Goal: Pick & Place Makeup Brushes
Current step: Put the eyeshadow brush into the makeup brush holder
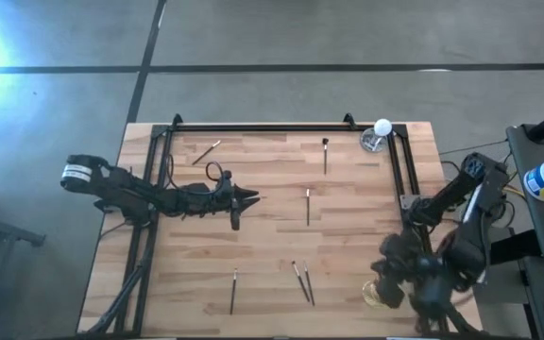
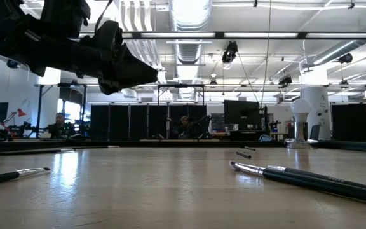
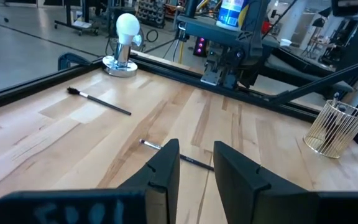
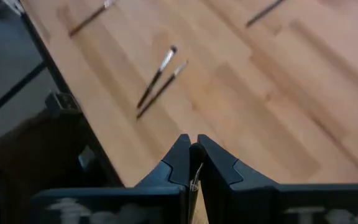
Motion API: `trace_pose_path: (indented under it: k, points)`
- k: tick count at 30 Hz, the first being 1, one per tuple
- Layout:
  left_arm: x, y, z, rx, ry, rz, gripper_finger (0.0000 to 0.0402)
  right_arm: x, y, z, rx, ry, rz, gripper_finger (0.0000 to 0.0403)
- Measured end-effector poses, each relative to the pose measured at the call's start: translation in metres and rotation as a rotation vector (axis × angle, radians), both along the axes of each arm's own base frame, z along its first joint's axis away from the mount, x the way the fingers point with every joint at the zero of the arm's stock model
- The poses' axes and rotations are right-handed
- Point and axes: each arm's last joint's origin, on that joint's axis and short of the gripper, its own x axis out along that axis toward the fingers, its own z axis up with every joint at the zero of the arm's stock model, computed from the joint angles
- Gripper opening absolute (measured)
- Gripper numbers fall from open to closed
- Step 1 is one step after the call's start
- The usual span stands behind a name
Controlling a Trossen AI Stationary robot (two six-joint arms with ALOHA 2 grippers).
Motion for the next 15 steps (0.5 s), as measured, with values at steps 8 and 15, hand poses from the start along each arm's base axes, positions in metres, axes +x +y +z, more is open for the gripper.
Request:
trace_pose_path:
  k: [8,15]
  points:
    - [0.0,0.0,0.0,0.0,0.0,0.0,0.0092,-0.013,0.026,-0.044,-0.126,0.091,-0.062,0.0013]
    - [0.0,0.0,0.001,0.0,-0.012,0.0,0.0092,-0.014,0.038,-0.073,-0.176,0.074,-0.097,0.0013]
